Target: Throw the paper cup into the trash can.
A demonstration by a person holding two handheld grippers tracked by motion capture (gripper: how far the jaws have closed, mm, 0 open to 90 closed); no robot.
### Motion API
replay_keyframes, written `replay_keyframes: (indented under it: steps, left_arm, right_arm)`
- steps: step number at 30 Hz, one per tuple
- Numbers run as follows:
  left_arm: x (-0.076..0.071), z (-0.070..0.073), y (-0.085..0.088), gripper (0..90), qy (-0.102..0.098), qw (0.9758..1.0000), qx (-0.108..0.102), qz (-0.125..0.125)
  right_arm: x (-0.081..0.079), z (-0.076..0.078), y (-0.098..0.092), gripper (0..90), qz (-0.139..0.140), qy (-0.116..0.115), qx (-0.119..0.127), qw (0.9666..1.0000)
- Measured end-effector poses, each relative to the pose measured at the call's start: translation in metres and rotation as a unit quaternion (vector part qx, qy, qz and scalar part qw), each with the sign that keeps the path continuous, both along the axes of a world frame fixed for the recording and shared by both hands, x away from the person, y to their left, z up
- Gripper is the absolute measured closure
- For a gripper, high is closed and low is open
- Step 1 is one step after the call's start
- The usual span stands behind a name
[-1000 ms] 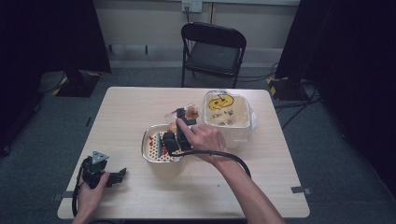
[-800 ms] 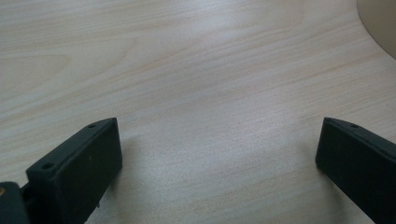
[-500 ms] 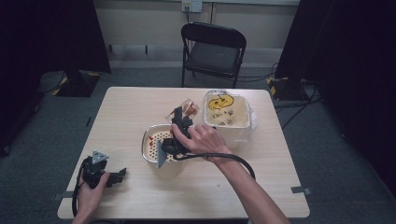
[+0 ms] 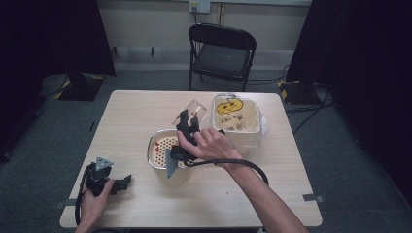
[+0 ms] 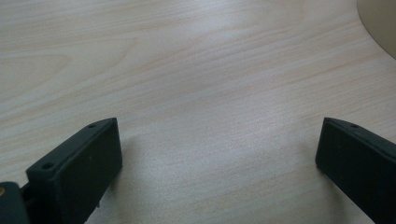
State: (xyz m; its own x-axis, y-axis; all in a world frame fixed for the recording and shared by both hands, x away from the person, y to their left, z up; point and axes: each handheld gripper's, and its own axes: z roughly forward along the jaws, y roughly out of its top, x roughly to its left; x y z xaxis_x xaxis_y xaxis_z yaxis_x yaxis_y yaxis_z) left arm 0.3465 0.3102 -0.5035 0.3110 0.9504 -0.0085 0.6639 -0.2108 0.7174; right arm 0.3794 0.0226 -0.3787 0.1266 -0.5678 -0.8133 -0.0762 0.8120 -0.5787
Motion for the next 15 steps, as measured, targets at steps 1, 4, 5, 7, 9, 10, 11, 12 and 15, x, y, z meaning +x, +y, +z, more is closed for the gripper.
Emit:
replay_keyframes:
  steps: [1, 4, 5, 7, 9, 10, 11, 12, 15]
  left_arm:
    - [0.0, 0.0, 0.0, 0.0, 0.0, 1.0, 0.0, 0.0]
    - [0.0, 0.0, 0.0, 0.0, 0.0, 1.0, 0.0, 0.0]
    - [0.0, 0.0, 0.0, 0.0, 0.0, 1.0, 0.0, 0.0]
    - [0.0, 0.0, 0.0, 0.0, 0.001, 1.0, 0.002, -0.001]
    - [0.0, 0.0, 0.0, 0.0, 0.0, 1.0, 0.0, 0.0]
    - [0.0, 0.0, 0.0, 0.0, 0.0, 1.0, 0.0, 0.0]
    - [0.0, 0.0, 0.0, 0.0, 0.001, 1.0, 0.001, -0.001]
    - [0.0, 0.0, 0.0, 0.0, 0.0, 1.0, 0.0, 0.0]
    - [0.0, 0.0, 0.0, 0.0, 0.0, 1.0, 0.001, 0.0]
  right_arm:
    - [0.0, 0.001, 0.0, 47.9, 0.003, -0.006, -0.004, 1.0]
    - [-0.003, 0.002, 0.001, 48.0, 0.009, -0.015, -0.013, 0.9998]
    - [-0.003, 0.003, 0.002, 48.0, 0.01, -0.017, -0.016, 0.9997]
    - [-0.004, 0.005, 0.004, 48.0, 0.012, -0.017, -0.017, 0.9997]
    - [-0.004, 0.007, 0.005, 48.0, 0.007, -0.009, -0.001, 0.9999]
    - [-0.003, 0.009, 0.005, 48.0, 0.004, -0.001, 0.011, 0.9999]
    - [-0.003, 0.01, 0.006, 48.0, 0.003, 0.008, 0.022, 0.9997]
    - [-0.002, 0.011, 0.005, 48.0, 0.002, 0.019, 0.043, 0.9989]
    - [-0.001, 0.018, 0.004, 48.2, -0.001, 0.061, 0.122, 0.9906]
